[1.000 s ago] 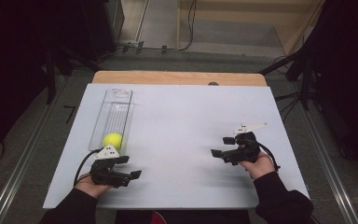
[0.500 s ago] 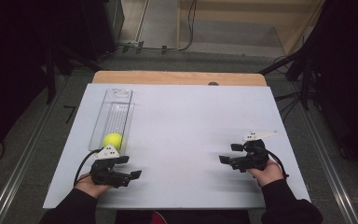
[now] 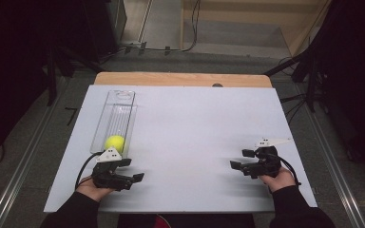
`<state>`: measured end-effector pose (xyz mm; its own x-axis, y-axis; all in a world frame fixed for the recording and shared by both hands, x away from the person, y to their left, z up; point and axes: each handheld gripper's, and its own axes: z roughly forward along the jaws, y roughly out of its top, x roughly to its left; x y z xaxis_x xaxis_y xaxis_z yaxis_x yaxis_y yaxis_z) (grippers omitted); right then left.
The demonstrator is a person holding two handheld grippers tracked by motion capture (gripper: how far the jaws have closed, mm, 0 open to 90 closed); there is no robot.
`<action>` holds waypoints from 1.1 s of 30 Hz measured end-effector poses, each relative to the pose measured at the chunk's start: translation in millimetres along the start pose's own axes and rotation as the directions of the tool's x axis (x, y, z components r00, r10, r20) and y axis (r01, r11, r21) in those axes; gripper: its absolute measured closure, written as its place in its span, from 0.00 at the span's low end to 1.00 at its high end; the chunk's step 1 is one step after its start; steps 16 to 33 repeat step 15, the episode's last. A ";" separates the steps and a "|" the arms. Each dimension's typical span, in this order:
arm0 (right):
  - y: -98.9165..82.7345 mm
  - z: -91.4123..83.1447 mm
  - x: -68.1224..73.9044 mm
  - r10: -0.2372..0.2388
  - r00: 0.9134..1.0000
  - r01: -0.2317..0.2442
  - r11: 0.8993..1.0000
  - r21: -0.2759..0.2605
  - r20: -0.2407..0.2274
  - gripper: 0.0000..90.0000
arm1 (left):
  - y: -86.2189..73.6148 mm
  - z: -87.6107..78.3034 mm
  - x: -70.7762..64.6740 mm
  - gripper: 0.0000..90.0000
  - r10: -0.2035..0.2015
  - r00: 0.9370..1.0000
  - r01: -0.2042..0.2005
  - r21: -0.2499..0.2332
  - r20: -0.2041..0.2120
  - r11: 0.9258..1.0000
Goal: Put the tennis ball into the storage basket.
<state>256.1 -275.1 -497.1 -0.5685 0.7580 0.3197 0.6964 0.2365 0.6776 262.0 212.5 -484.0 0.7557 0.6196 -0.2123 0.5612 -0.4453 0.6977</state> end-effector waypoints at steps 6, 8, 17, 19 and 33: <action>-1.8 2.7 -1.2 -0.007 1.000 0.007 1.000 0.019 0.007 0.20 | 0.0 0.2 -0.7 0.24 0.001 1.000 -0.001 0.002 -0.002 1.000; -1.9 3.4 -0.9 -0.009 1.000 0.009 1.000 0.021 0.005 0.20 | 0.1 0.2 -0.8 0.24 0.002 1.000 -0.002 0.004 -0.002 1.000; -2.1 4.4 -1.6 -0.007 1.000 0.006 1.000 0.027 0.006 0.20 | 0.1 0.3 -0.3 0.24 0.001 1.000 -0.001 0.003 0.000 1.000; -2.1 4.4 -1.6 -0.007 1.000 0.006 1.000 0.027 0.006 0.20 | 0.1 0.3 -0.3 0.24 0.001 1.000 -0.001 0.003 0.000 1.000; -2.1 4.4 -1.6 -0.007 1.000 0.006 1.000 0.027 0.006 0.20 | 0.1 0.3 -0.3 0.24 0.001 1.000 -0.001 0.003 0.000 1.000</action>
